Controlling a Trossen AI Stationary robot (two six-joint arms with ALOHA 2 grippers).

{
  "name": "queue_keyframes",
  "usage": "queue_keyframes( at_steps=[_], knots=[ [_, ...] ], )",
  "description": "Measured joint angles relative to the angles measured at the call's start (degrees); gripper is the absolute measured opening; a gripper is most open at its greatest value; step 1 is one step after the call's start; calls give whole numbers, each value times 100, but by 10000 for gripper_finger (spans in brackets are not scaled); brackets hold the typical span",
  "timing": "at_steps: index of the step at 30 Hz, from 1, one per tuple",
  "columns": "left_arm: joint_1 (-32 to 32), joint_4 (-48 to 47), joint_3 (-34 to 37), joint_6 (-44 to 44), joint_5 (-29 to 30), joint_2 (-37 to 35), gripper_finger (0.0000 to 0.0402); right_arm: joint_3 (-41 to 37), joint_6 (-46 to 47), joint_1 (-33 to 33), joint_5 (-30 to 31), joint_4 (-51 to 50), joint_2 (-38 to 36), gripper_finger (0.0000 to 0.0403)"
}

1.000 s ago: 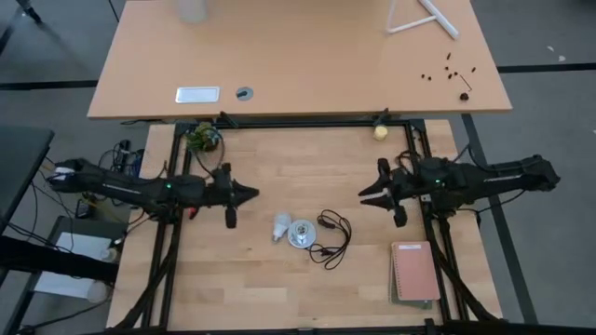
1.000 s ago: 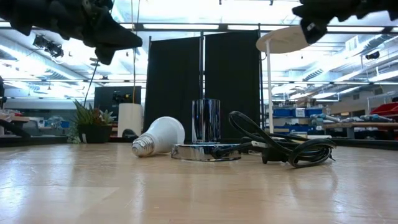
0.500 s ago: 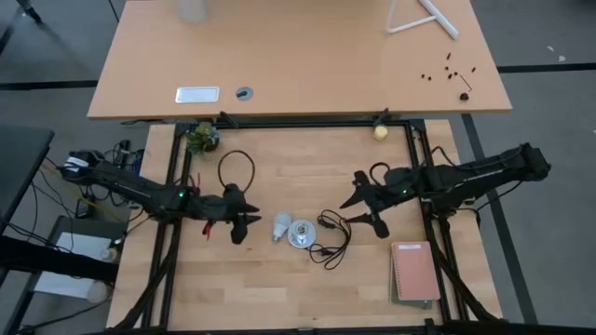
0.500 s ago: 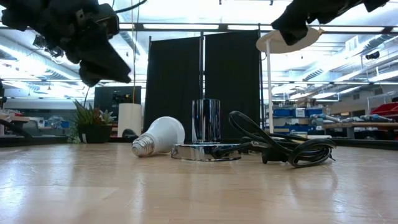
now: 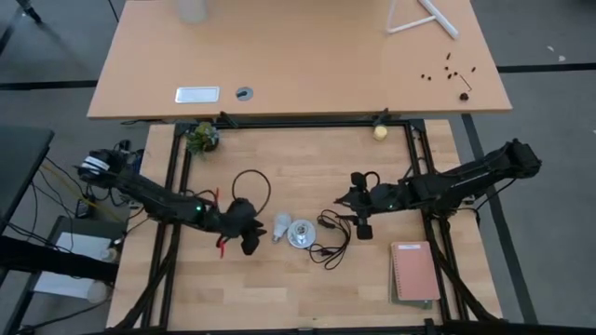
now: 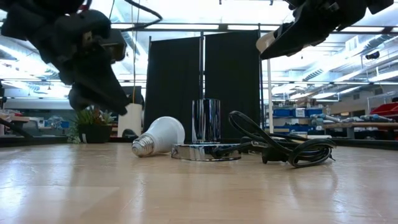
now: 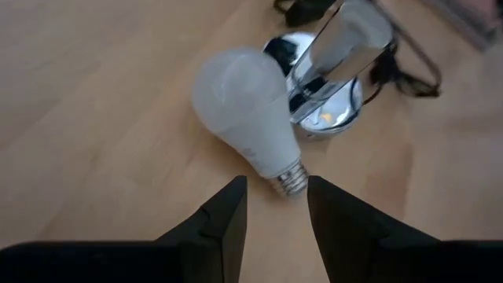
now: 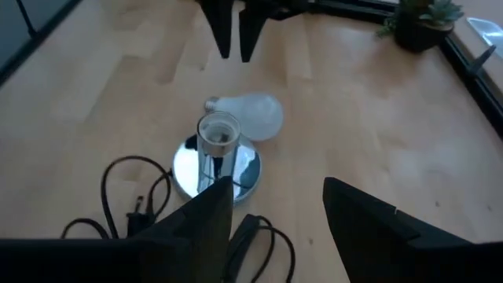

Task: Screw lightbulb
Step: Insert the white lightbulb into the silver lamp

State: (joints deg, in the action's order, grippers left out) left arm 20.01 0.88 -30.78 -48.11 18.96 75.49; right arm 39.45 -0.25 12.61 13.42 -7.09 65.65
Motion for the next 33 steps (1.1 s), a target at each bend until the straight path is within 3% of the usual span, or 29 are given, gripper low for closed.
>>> queue_keyframes(
  at_steps=[15,27,33],
  knots=[
    [4,-1141,-1480,105,-58,1601,141,-1,2,45,21,146,98,207],
    [-95,-1268,-1941,-53,-25,2108,142,-1,-77,45,1,151,96,206],
    [-127,-1219,-1945,-169,-377,2098,142,-1,-92,45,1,180,96,206]
  ],
)
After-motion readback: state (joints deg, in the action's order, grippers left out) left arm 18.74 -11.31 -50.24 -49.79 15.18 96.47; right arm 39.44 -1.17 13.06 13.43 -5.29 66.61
